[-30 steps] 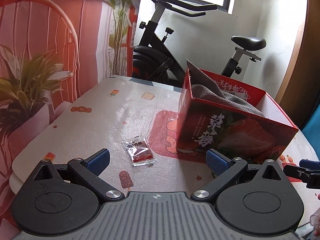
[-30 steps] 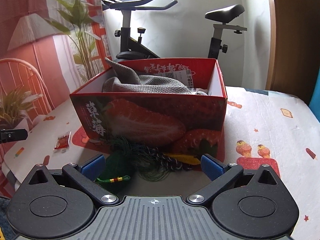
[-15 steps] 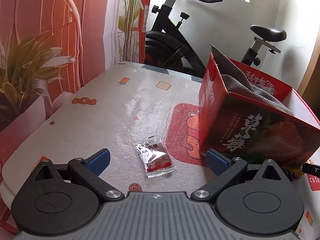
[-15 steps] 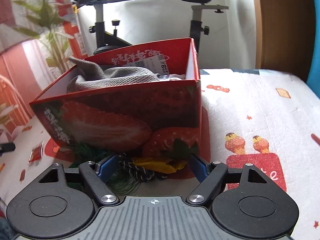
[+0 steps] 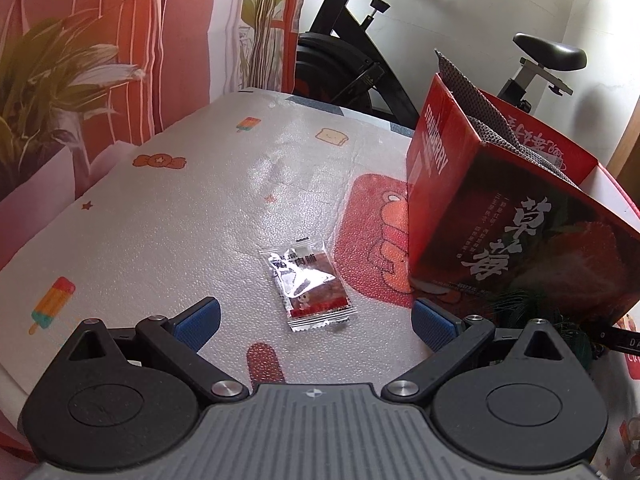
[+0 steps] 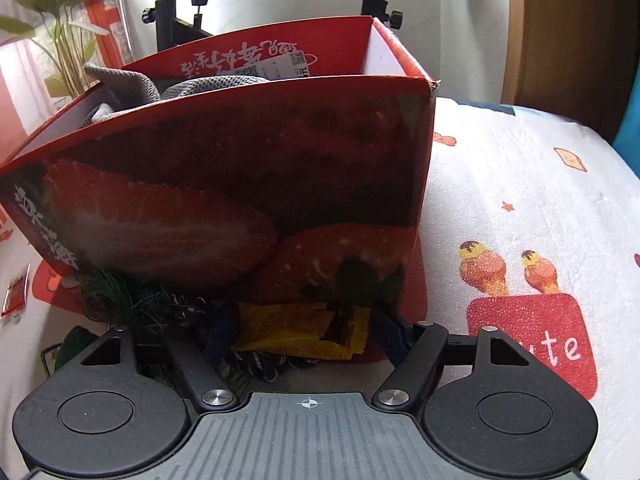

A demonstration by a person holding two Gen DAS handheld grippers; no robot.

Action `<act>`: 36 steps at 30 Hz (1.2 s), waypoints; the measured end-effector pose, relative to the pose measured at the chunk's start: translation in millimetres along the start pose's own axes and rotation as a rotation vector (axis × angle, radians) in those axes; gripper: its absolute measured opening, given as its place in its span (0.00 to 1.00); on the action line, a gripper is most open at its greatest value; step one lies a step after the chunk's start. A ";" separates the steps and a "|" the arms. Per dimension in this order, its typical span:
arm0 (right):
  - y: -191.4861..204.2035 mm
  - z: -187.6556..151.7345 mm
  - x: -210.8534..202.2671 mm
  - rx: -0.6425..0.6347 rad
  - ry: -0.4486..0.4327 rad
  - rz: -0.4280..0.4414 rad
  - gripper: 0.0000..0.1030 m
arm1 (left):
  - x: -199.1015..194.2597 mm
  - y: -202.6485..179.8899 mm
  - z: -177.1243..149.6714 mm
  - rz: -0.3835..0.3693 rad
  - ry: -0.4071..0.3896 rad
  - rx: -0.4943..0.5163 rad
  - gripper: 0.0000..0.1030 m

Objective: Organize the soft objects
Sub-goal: 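Move the left tool to the meat snack packet while the right tool approaches the yellow packet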

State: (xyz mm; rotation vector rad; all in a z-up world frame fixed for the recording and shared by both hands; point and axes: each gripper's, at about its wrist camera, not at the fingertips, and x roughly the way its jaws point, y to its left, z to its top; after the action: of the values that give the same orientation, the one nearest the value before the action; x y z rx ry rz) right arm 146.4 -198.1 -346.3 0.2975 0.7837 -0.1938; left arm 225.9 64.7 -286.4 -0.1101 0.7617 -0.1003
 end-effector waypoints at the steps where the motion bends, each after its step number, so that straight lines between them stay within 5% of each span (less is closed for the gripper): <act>1: 0.7 -2.8 -1.1 -0.009 -0.004 0.003 0.66 | 0.7 0.6 -0.7 -0.002 0.002 -0.006 1.00; 19: 12.3 -29.2 -15.2 -0.147 -0.025 0.090 0.67 | -2.0 -2.3 -21.0 -0.026 0.034 0.002 0.99; 24: 2.7 -24.5 -30.2 -0.101 -0.062 0.068 0.78 | -4.2 -1.1 -21.5 -0.027 0.026 -0.003 0.99; 34: 0.1 -30.8 -29.8 -0.119 0.031 0.103 0.58 | -3.6 -3.6 -24.0 -0.040 0.032 0.004 0.99; 36: -0.9 -26.6 -25.9 -0.101 0.020 0.098 0.48 | -3.5 -3.7 -24.3 -0.037 0.032 0.007 0.99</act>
State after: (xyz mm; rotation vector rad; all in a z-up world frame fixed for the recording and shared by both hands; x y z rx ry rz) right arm 110.5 -188.5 -345.7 0.2420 0.7943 -0.0588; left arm 206.5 59.9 -301.0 -0.1165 0.7915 -0.1404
